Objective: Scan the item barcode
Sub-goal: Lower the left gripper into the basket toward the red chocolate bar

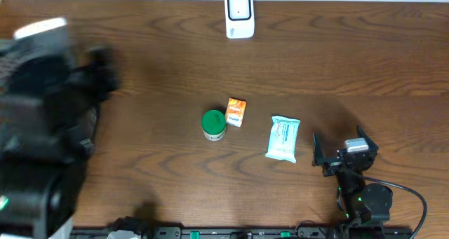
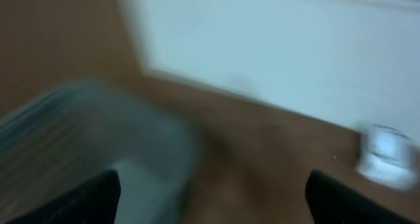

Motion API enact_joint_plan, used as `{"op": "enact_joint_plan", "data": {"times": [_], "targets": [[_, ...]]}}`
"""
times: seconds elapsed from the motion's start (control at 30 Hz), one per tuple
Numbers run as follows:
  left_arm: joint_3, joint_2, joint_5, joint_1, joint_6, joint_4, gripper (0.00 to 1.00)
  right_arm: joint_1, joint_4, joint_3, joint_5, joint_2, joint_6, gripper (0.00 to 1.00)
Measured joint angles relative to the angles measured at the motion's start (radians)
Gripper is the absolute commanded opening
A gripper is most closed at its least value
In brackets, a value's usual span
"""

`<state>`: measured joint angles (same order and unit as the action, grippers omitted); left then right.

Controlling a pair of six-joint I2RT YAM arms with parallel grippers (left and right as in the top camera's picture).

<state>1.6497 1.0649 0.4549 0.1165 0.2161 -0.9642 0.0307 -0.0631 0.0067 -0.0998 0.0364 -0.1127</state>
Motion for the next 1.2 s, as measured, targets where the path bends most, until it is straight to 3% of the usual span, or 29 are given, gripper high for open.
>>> {"op": "enact_joint_plan", "data": {"times": [0.17,0.2,0.4,0.6,0.87,1.2], "targets": [[0.001,-0.030,0.038,-0.427,0.262,-0.157,0.91,0.000,0.000,0.000,-0.001,0.000,0.000,0.99],[-0.003,-0.011,0.049,-0.560,0.364,-0.208,0.90,0.000,0.000,0.000,-0.001,0.000,0.000,0.99],[-0.044,0.154,-0.018,-0.790,0.611,-0.339,0.91,0.000,0.000,0.000,-0.001,0.000,0.000,0.99],[-0.078,0.418,-0.073,-0.842,0.868,-0.375,0.91,0.000,0.000,0.000,-0.001,0.000,0.000,0.99],[-0.080,0.623,-0.087,-0.842,1.174,-0.343,0.90,0.000,0.000,0.000,-0.001,0.000,0.000,0.99],[-0.080,0.890,-0.090,-0.842,1.243,-0.215,0.90,0.000,0.000,0.000,-0.001,0.000,0.000,0.99]]}}
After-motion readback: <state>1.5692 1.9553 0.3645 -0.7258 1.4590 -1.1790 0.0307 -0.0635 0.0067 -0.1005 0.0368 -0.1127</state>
